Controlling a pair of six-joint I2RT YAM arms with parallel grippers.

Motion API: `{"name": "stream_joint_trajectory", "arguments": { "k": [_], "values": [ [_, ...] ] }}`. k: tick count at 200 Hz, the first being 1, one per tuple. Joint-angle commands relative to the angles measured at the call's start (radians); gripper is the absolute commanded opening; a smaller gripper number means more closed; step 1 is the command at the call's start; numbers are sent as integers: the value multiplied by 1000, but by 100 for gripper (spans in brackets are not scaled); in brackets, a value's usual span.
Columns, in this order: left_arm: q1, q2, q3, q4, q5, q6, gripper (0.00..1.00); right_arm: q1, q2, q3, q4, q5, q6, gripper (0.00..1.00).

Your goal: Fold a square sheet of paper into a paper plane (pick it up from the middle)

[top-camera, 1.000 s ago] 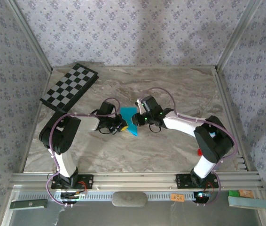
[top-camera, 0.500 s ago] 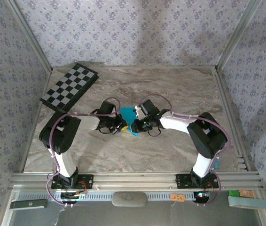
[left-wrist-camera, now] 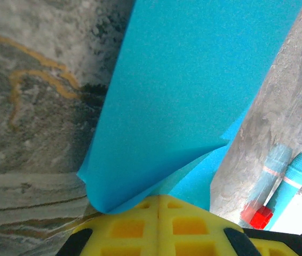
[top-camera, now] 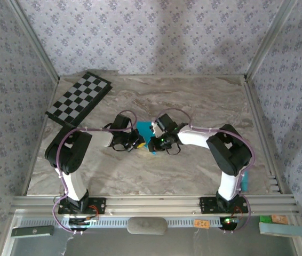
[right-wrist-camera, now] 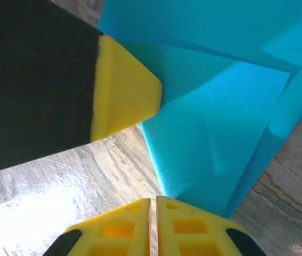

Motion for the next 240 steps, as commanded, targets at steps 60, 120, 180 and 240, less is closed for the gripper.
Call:
{"name": "stream_joint_trajectory", "arguments": {
  "k": [60,120,180,240],
  "values": [
    [-5,37,10,-59,-28,5,5,5,42,17,-42,-21,2,12],
    [-5,39,7,-61,-32,3,5,5,53,14,-50,-39,1,12],
    [-4,42,7,-84,-56,3,4,3,7,-18,-85,-54,-13,12],
    [2,43,7,-84,-56,4,4,2,-37,-61,-117,-66,-25,12]
  ]
}}
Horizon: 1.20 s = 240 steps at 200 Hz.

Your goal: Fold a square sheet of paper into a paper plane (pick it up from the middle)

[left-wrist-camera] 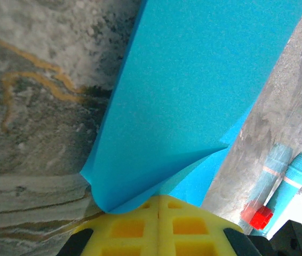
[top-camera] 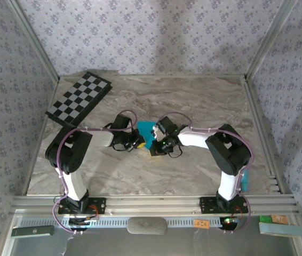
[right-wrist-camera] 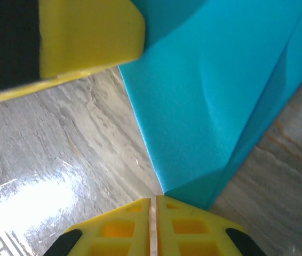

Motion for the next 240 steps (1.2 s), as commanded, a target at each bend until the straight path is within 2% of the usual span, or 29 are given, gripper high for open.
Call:
{"name": "stream_joint_trajectory", "arguments": {
  "k": [1,32,89,205,240],
  "values": [
    [2,39,1,-78,-56,4,4,3,-30,-20,-78,-20,-21,12],
    [2,36,3,-74,-46,6,4,-1,-12,-6,-71,-15,-13,12],
    [3,27,6,-72,-27,13,4,-25,-145,-6,27,-3,5,13],
    [1,15,29,-53,2,13,5,-5,12,71,-28,66,5,11],
    [3,-26,50,-24,27,36,9,0,44,70,-59,81,-8,11]
  ]
}}
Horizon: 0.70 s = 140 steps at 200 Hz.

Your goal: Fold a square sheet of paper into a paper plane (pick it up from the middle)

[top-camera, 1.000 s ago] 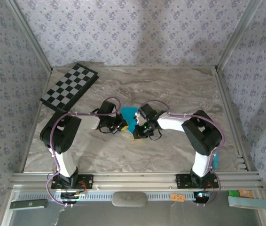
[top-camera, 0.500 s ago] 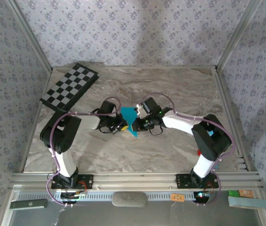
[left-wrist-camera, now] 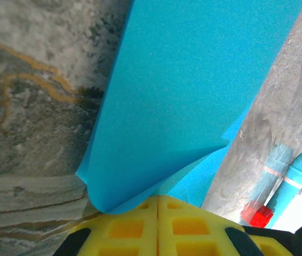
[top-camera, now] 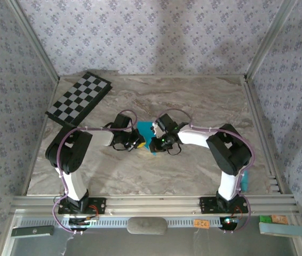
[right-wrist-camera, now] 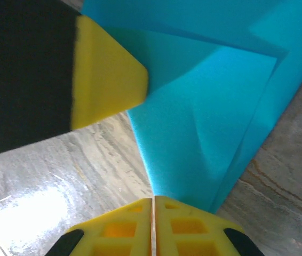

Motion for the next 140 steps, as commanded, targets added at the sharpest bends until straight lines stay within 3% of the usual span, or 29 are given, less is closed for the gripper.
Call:
{"name": "stream_joint_trajectory", "arguments": {
  "k": [1,55,140],
  "values": [
    [3,-29,37,-4,23,35,9,8,33,25,-58,28,-6,11],
    [12,-128,23,-36,-30,118,17,7,41,20,-95,59,-35,10],
    [-47,-97,-16,5,-8,191,13,8,49,26,-111,80,-19,9]
  ]
}}
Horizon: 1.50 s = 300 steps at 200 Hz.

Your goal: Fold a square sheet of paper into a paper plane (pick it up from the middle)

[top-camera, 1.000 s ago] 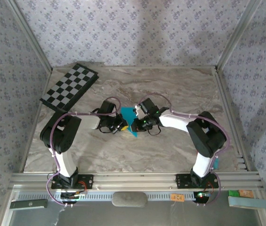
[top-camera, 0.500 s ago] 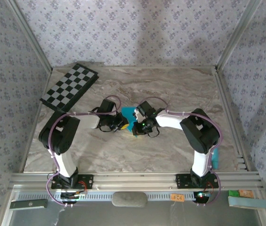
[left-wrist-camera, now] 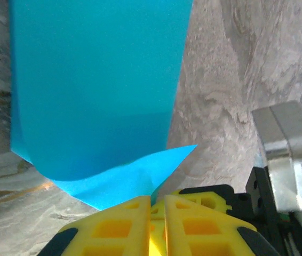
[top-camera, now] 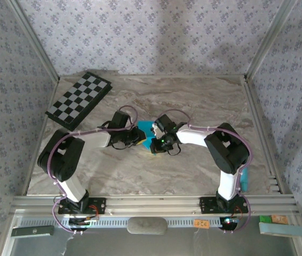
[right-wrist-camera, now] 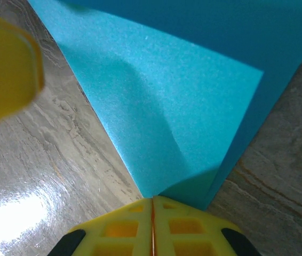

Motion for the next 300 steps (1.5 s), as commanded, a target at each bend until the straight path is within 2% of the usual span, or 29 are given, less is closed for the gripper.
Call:
{"name": "stream_joint_trajectory", "arguments": {
  "k": [1,63,122,180,300],
  "values": [
    [-26,18,-3,9,7,48,13,5,29,8,-69,52,-5,9],
    [-54,105,45,-23,6,88,10,6,39,9,-89,69,2,9],
    [-53,144,105,-149,-82,129,9,8,48,-2,-153,106,-57,9],
    [10,182,158,-211,-97,213,8,-6,40,-38,-210,124,-121,9],
    [169,213,174,-164,-36,377,9,-44,28,-70,-213,122,-143,9]
  ]
}}
